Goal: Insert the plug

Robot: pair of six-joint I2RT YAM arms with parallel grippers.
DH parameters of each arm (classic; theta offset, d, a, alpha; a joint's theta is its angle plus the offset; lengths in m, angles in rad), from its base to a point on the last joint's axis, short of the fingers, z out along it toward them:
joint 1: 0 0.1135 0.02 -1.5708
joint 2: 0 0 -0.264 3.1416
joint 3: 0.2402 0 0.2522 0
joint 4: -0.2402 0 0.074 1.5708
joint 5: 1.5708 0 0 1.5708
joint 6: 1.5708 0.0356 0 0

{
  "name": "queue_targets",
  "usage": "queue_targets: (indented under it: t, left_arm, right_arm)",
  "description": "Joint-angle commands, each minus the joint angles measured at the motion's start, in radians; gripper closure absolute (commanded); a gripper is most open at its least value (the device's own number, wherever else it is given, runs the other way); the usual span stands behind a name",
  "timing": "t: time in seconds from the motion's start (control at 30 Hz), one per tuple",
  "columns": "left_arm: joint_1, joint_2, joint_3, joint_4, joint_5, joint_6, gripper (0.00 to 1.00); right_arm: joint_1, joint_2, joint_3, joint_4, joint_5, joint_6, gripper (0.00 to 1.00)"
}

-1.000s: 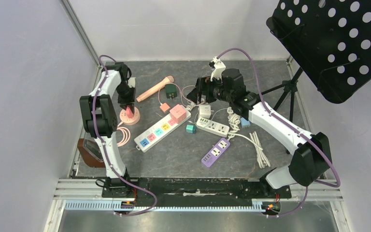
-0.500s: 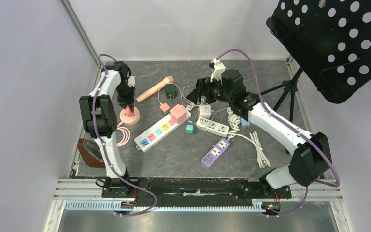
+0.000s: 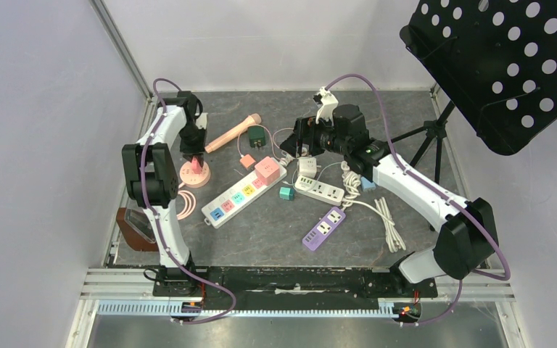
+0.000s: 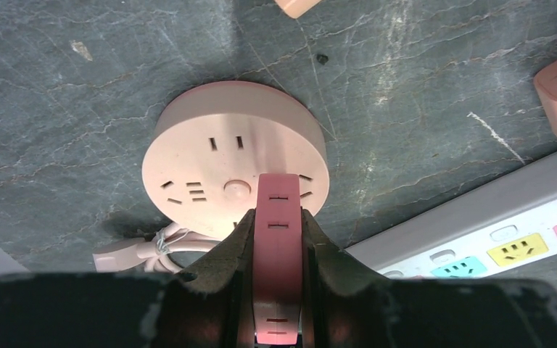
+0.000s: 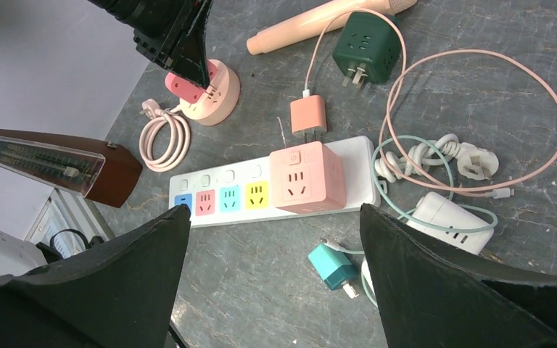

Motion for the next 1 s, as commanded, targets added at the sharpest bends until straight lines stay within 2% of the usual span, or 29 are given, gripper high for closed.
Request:
queue_targets:
  t: [0.0,0.97]
  left_arm:
    - [0.001,-0.032,-0.001,-0.019,-0.049,-0.032,0.98]
    - [0.001,-0.032,-0.003,0.015,-0.042,-0.101,0.98]
  right_arm:
    - [-0.002,-0.013,-0.014,0.039,-0.004,0.004,0.12]
    - [-0.003,-0.023,-0.030,0.039,0.009,-0.002,0.12]
